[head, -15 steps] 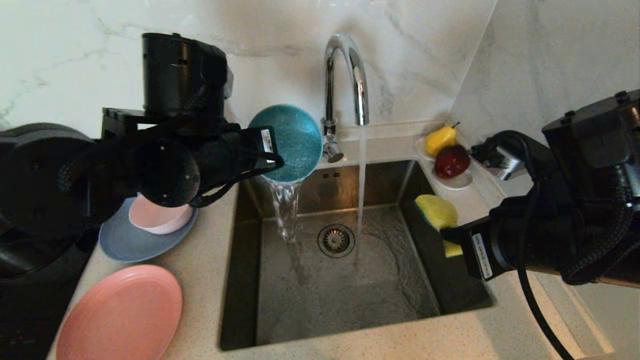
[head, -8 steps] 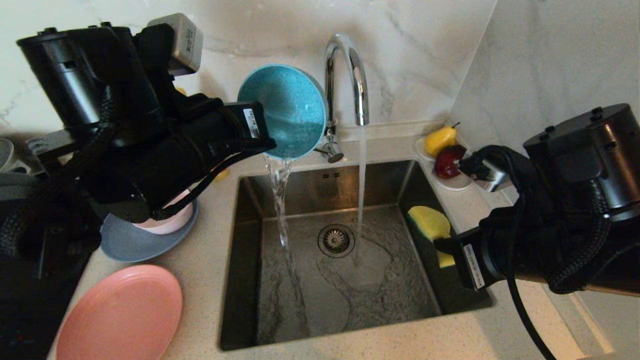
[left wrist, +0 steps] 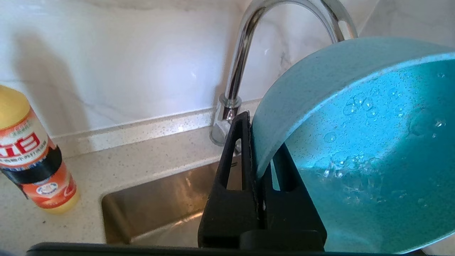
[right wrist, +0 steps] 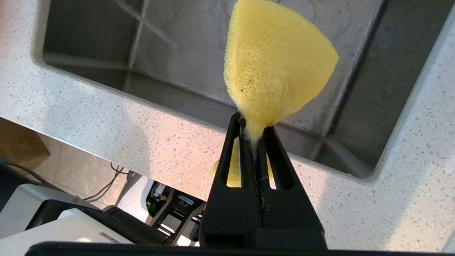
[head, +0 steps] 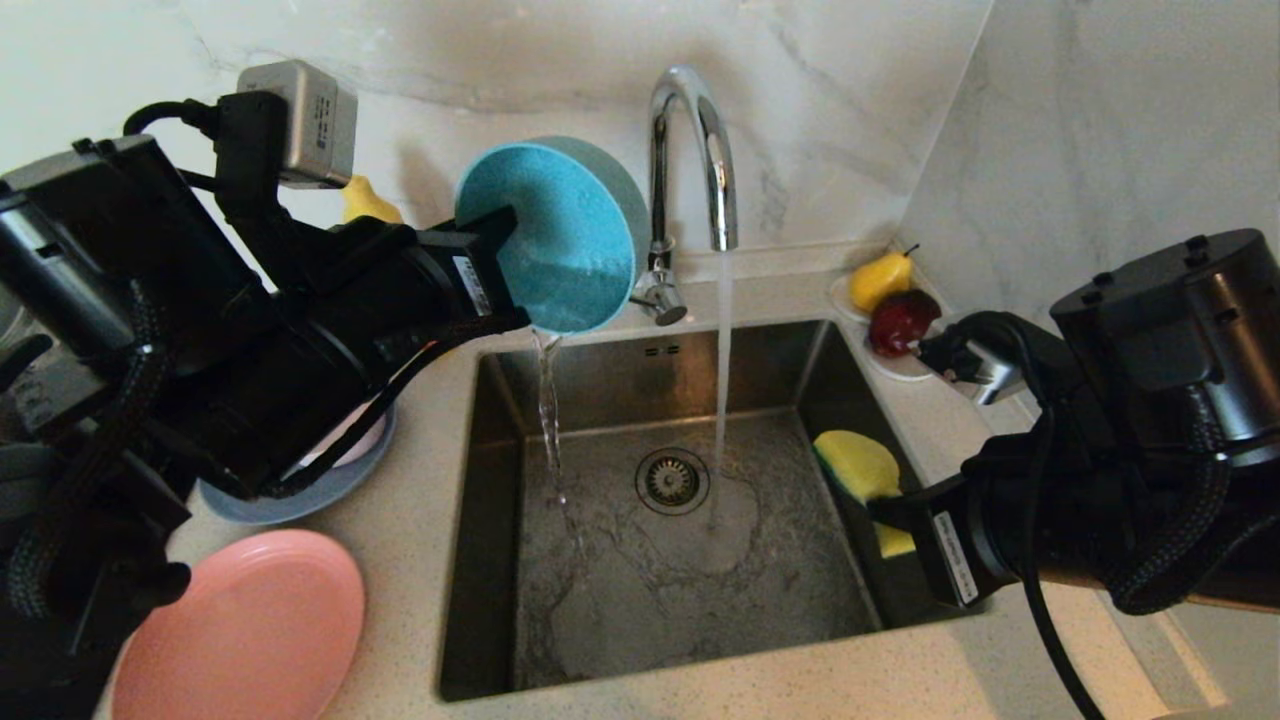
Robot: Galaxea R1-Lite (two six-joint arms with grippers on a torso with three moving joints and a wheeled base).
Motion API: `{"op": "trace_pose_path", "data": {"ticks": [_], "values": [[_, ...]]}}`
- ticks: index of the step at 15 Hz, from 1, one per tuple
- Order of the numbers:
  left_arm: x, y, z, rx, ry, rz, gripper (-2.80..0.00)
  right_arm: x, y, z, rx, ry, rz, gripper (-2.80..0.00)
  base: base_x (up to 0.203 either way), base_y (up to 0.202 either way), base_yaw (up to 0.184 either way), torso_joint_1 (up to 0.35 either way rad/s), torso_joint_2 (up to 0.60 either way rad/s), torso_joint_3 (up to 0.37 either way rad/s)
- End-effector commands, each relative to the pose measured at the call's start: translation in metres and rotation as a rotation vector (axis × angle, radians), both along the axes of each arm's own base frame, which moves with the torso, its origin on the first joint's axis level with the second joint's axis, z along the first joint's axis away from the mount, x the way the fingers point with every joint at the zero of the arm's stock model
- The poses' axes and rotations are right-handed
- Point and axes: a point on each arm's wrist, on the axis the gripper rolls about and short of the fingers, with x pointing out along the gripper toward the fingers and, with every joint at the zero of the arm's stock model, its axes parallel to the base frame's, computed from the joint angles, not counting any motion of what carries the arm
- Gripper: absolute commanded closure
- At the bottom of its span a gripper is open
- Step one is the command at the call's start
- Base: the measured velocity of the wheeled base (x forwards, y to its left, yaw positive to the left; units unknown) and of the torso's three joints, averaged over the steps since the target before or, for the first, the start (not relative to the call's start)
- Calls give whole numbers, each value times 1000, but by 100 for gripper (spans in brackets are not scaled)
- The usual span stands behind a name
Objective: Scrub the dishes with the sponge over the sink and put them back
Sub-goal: Wash the bowl
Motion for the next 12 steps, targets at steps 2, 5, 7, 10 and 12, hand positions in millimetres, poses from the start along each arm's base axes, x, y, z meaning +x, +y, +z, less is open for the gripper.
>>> {"op": "trace_pose_path", "data": {"ticks": [2, 5, 7, 10, 12], "values": [[-4, 2, -23, 28, 5, -10, 0, -1, 1, -2, -5, 5, 3, 0, 0, 0, 0, 0, 0, 0], [-6, 3, -25, 32, -4, -21, 0, 0, 2, -3, -3, 10, 7, 0, 0, 0, 0, 0, 0, 0], [-10, 5, -33, 46, -23, -44, 0, 1, 3, -6, -6, 20, 17, 0, 0, 0, 0, 0, 0, 0], [-10, 5, -33, 48, -25, -45, 0, 1, 3, -7, -4, 24, 18, 0, 0, 0, 0, 0, 0, 0], [-16, 9, -41, 73, -78, -41, 0, 1, 4, -11, 8, 52, 33, 0, 0, 0, 0, 0, 0, 0]]}}
